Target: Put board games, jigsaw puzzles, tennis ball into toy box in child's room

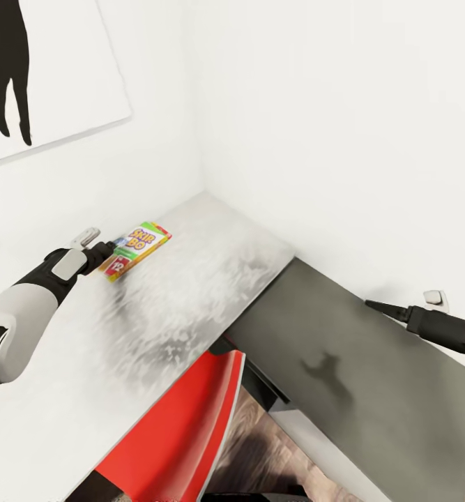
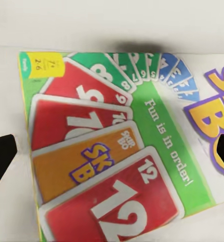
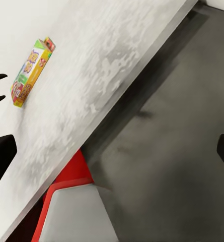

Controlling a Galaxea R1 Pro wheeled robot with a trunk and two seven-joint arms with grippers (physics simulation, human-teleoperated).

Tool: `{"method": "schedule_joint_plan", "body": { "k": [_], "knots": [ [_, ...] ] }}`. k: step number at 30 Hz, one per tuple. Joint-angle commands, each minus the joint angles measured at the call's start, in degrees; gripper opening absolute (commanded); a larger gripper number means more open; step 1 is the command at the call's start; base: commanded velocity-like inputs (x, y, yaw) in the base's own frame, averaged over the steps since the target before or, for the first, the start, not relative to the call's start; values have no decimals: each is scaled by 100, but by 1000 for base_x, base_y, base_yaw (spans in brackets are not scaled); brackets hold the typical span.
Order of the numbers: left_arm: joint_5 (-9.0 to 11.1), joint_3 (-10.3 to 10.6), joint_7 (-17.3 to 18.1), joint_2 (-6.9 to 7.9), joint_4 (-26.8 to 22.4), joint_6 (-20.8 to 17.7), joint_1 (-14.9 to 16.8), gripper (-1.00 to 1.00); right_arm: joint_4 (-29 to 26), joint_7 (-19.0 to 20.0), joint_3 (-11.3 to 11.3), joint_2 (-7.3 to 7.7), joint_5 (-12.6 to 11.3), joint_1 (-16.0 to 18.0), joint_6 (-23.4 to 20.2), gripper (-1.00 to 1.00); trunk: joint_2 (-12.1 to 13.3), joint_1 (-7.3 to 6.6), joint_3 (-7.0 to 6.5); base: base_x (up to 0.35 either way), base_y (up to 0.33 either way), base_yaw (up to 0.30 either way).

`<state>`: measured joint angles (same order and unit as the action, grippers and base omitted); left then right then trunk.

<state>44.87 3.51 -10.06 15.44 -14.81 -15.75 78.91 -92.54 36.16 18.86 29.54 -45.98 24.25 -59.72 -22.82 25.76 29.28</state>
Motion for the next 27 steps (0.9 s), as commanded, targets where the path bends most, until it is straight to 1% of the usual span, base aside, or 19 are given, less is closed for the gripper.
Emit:
{"method": "schedule_joint_plan", "body": {
  "k": [1, 13, 27],
  "knots": [
    [54, 35, -40, 7, -13, -13, 4, 100, -1, 43, 6, 2, 28, 4, -28, 100, -10, 3, 18, 0, 0, 100],
    [44, 28, -40, 27, -17, 26, 72, 100, -1, 62, 5, 7, 28, 1, -28, 100, -10, 3, 130, 0, 0, 101],
    [32, 42, -39, -2, -26, 30, 285, 100, -1, 66, 4, 3, 28, 0, -28, 100, -10, 3, 261, 0, 0, 104]
  ]
}}
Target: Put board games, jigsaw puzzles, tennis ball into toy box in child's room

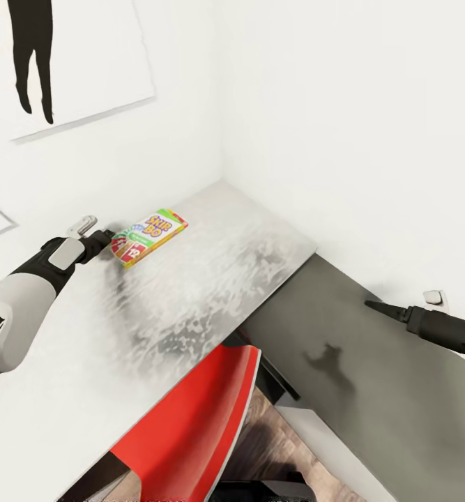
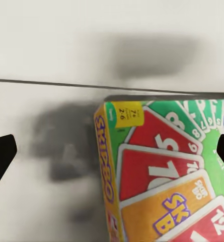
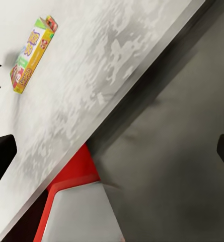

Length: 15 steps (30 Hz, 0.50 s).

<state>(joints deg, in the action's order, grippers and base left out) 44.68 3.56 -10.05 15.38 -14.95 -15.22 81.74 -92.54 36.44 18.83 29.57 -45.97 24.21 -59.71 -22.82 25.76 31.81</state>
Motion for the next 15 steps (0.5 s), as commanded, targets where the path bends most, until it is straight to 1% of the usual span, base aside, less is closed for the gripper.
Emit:
{"method": "schedule_joint_plan", "body": {
  "k": [1, 15],
  "knots": [
    [51, 40, -40, -2, -18, -23, 16, 100, -1, 38, 7, 0, 27, 5, -29, 100, -10, 3, 18, 0, 0, 105],
    [68, 58, -36, -47, -70, -27, 63, 100, -1, 36, 7, -11, 27, 5, -29, 100, -10, 3, 148, 0, 0, 105]
  ]
}}
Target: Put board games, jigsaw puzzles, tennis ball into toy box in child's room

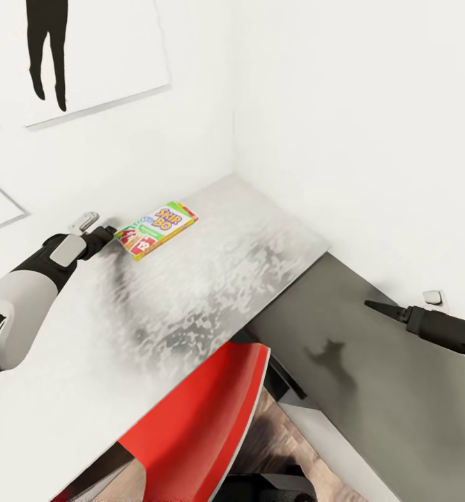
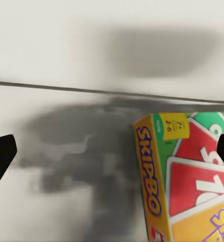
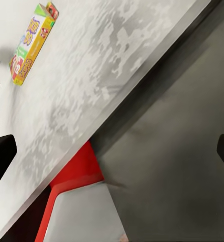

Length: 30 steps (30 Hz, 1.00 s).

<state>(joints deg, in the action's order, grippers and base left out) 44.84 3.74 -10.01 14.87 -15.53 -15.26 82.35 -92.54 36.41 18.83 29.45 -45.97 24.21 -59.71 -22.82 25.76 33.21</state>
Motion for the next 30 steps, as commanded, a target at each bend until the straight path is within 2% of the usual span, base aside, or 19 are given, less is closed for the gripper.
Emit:
{"method": "schedule_joint_plan", "body": {
  "k": [1, 17, 30],
  "knots": [
    [52, 39, -41, 4, -12, -22, 2, 100, -1, 38, 7, 0, 27, 5, -29, 100, -10, 3, 17, 0, 0, 105],
    [47, 51, -37, -219, -78, -29, 149, 100, -1, 25, 7, -40, 30, 5, -29, 100, -10, 3, 81, 0, 0, 44],
    [49, 55, -38, -299, -177, -56, 273, 100, -1, 11, 7, -59, 35, 5, -29, 100, -10, 3, 87, 0, 0, 5]
  ]
}}
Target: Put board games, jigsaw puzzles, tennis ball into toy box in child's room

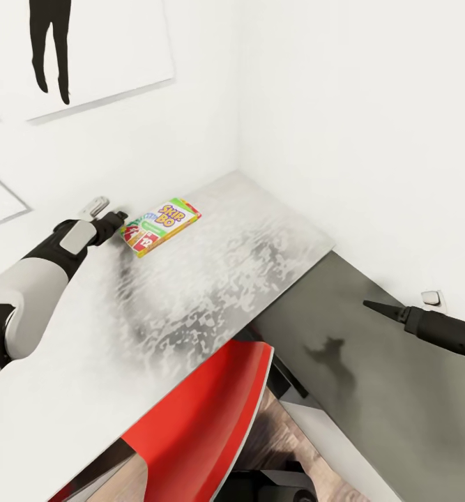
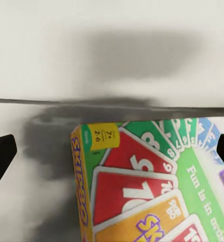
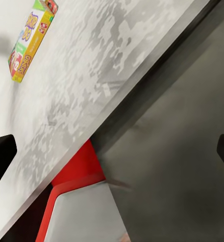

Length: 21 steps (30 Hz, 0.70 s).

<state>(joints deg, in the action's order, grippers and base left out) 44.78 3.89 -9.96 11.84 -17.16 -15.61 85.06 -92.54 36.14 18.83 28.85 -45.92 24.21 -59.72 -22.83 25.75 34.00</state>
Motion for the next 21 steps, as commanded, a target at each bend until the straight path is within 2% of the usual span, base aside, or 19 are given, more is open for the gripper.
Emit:
{"method": "schedule_joint_plan", "body": {
  "k": [1, 10, 21],
  "knots": [
    [57, 41, -44, -1, -57, -30, 9, 100, -1, 37, 6, -2, 30, 5, -28, 100, -9, 3, 8, 0, 0, 2],
    [58, 48, -52, -83, -277, -59, 28, 100, -1, 34, 6, -12, 30, 5, -28, 100, -9, 3, 8, 0, 0, 0],
    [58, 49, -48, -278, -486, -78, 78, 100, -1, 26, 6, -24, 30, 5, -28, 100, -9, 3, 9, 0, 0, 0]
  ]
}}
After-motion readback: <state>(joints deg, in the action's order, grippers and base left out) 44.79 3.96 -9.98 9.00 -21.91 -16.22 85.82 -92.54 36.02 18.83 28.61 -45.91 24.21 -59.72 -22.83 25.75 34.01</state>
